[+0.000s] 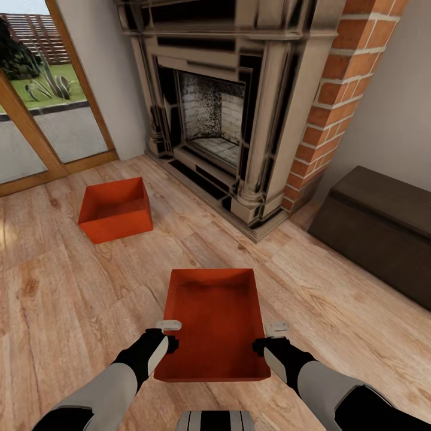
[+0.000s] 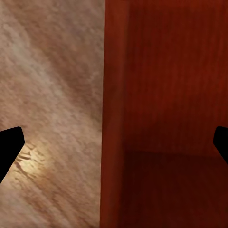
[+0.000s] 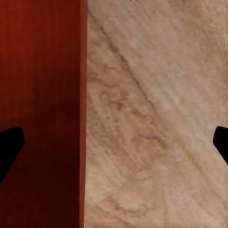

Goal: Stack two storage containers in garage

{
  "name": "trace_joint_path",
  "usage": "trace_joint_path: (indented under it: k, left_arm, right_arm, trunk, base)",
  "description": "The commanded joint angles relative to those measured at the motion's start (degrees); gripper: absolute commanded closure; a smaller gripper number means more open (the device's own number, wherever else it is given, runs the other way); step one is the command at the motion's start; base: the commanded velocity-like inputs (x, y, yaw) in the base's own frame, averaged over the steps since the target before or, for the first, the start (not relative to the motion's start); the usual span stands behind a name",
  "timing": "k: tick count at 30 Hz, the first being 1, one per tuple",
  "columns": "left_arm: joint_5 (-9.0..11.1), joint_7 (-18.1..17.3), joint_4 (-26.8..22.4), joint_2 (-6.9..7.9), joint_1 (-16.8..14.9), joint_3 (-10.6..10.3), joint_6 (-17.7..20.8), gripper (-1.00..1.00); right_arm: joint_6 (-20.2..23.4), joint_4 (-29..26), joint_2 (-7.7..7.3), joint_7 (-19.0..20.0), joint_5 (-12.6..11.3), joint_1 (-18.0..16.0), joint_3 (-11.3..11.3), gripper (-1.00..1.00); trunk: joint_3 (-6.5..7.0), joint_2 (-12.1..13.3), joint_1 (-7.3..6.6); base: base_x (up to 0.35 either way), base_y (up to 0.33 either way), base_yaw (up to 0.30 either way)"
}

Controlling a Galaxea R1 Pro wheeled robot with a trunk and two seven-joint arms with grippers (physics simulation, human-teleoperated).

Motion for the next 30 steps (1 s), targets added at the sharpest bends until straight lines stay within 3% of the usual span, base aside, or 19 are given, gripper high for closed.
trace_joint_path:
  k: [1,11,12,13,19,30]
  left_arm:
    - [0.4,0.3,-0.1,0.0,0.0,0.0,0.3,-1.0]
    - [0.3,0.5,-0.2,0.13,0.0,0.0,0.3,-1.0]
    - [0.3,0.5,-0.2,0.15,0.0,0.0,0.3,1.0]
    - [0.3,0.5,-0.2,0.28,0.0,0.0,0.3,1.0]
    - [0.4,1.8,-1.2,0.94,0.0,0.1,0.6,1.0]
    - [0.4,1.7,-1.8,0.79,0.0,-0.2,0.8,1.0]
  right_arm:
    - [0.3,-0.1,-0.02,-0.3,-0.4,0.0,0.5,-1.0]
    - [-0.3,-0.1,-0.02,-0.3,-0.4,0.0,0.5,-1.0]
    - [-0.3,-0.1,-0.02,-0.3,-0.4,0.0,0.5,-1.0]
    - [-0.3,-0.1,-0.02,-0.3,-0.4,0.0,0.5,1.0]
    - [-0.4,-0.1,-0.02,-0.3,-0.4,0.0,0.5,1.0]
    - [-0.3,-0.1,-0.07,-0.3,-0.4,0.0,0.5,1.0]
  trunk:
    - [-0.04,0.0,-0.01]
    - [-0.04,0.0,-0.01]
    - [-0.04,0.0,-0.01]
    - [-0.04,0.0,-0.01]
    - [-0.04,0.0,-0.01]
    - [-0.04,0.0,-0.01]
  base:
    - [0.0,0.0,0.0]
    - [0.0,0.0,0.0]
    - [0.0,0.0,0.0]
    - [0.0,0.0,0.0]
    - [0.0,0.0,0.0]
    - [0.0,0.0,0.0]
